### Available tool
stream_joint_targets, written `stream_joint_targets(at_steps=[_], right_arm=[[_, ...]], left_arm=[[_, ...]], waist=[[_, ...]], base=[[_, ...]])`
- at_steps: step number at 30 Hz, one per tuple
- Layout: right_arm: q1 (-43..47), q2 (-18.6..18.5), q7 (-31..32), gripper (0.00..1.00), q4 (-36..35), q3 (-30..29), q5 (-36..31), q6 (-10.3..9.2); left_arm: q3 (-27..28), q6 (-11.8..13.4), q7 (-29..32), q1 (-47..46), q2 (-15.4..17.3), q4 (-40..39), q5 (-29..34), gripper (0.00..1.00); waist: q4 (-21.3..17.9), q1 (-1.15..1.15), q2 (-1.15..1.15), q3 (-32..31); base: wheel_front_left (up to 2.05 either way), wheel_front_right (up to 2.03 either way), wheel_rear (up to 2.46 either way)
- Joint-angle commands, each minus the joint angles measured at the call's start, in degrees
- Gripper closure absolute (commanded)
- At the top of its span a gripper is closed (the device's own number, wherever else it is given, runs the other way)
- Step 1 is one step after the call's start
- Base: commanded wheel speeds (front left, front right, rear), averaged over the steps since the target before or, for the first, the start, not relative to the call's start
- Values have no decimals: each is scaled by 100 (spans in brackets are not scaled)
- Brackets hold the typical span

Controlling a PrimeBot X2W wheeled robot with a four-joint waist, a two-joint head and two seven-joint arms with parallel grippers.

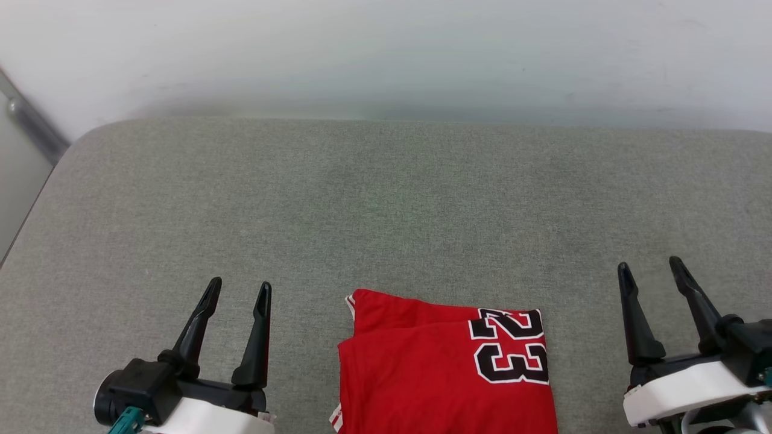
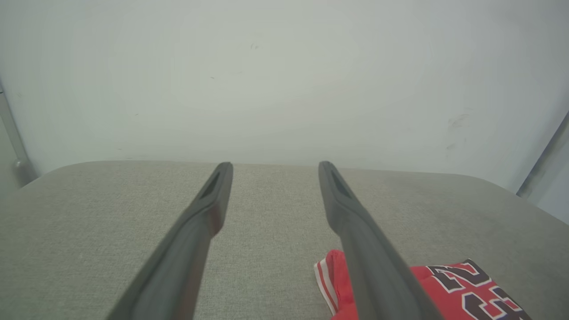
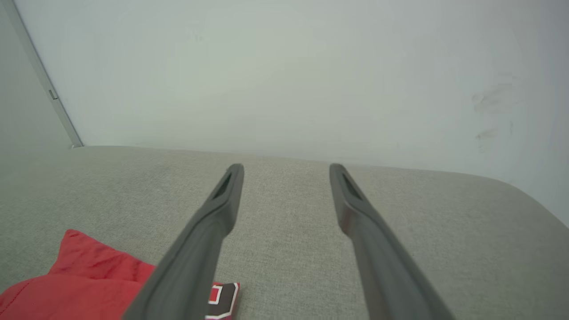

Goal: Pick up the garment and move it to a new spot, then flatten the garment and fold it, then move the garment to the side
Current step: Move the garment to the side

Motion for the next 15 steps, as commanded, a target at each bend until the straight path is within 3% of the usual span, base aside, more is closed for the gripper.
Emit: stream_joint_targets(at_steps=[1,7,15], right_arm=[[6,3,74,0,28,17,25,-2],[139,-224,767,0,-157,247,261,-2],[325,-820,3508,0,-782,786,938,-2]], left_arm=[[0,-10,-12,-33,-8,15,31,0],[-63,-10,-12,-79,-37,30,66,0],[-75,-10,-12,-178,-97,73,45,0]], waist=[[-1,0,0,-4],[45,0,0,97],[127,0,0,296]], base=[[0,0,0],[0,0,0],[0,0,0]])
